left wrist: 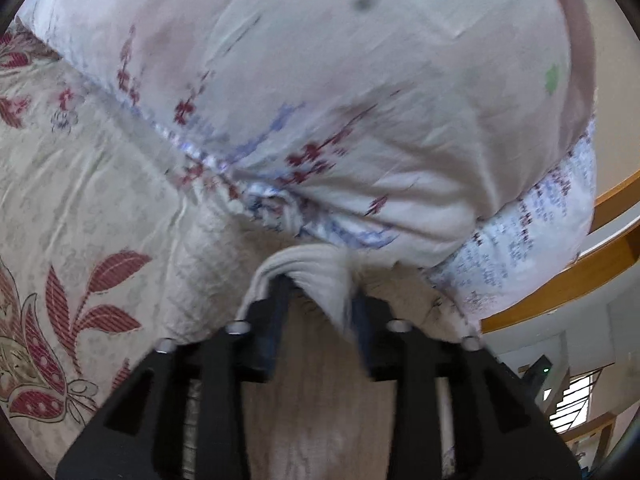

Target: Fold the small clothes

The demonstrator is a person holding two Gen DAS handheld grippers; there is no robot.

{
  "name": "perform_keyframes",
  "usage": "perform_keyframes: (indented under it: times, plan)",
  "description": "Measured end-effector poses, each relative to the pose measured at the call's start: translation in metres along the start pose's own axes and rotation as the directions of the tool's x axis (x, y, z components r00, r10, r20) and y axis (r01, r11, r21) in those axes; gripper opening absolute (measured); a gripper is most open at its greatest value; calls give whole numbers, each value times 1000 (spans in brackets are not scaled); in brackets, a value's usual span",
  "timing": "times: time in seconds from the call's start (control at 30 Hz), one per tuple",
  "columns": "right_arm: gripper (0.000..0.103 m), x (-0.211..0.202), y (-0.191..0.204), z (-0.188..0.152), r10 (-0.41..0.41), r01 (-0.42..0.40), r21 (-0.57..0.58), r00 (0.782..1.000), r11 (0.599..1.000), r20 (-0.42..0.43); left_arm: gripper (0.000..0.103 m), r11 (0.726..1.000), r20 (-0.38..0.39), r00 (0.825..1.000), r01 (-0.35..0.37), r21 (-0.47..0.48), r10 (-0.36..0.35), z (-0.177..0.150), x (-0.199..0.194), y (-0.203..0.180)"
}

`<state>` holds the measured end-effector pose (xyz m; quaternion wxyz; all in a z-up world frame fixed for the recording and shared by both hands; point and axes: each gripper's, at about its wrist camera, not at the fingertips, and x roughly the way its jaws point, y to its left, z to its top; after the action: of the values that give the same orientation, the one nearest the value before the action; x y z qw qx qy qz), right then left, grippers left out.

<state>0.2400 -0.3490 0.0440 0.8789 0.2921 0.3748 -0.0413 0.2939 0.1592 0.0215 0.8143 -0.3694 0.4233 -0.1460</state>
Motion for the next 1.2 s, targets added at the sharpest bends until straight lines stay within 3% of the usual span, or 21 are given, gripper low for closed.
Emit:
perform_keyframes:
  times: [0.03,0.07,0.13,0.23,0.3,0.37,0.47,0.77,0.83,0.93,1.0,1.07,1.2]
  plan:
    - [34,-3,0,1,9,-9,-4,1000,1000,8,52,1000,20,1000,1,13,-1,1,-6,-4]
    - [50,-10,0,2,0,1,-16,1000,1000,30,58,1000,39,999,-2,28,1,1,-13,-6]
    - [70,-28,-5,0,-39,41,-24,994,999,98,59,998,63,998,-16,53,13,1,-27,-7]
    - [70,-54,-21,-8,-38,43,-34,990,999,135,59,997,69,997,-19,72,14,-5,-51,-2]
    - [68,-66,-31,-15,-54,63,-59,989,996,138,59,995,76,997,-36,94,29,-12,-66,4]
    - [57,-75,-40,-23,-61,74,-89,989,993,134,57,993,74,997,-48,112,39,-20,-78,9]
    - [48,-82,-47,-37,-55,69,-144,994,987,99,57,988,67,996,-68,139,59,-33,-88,14]
    - [42,-73,-52,-66,-82,81,-254,997,964,5,54,951,40,988,-155,266,150,-70,-90,11]
    - [37,-66,-53,-70,-92,83,-267,996,960,-19,53,947,23,986,-163,278,163,-76,-84,11]
    - [21,-63,-50,-78,-105,96,-301,994,949,-12,42,940,2,981,-184,287,192,-82,-76,12]
    - [11,-66,-45,-82,-111,109,-327,994,939,12,24,933,7,977,-207,293,215,-85,-73,13]
    - [9,-70,-44,-82,-106,108,-325,994,940,23,15,930,4,974,-218,297,227,-86,-71,16]
    - [9,-79,-44,-81,-93,102,-306,995,947,44,9,937,-8,979,-192,290,203,-84,-75,21]
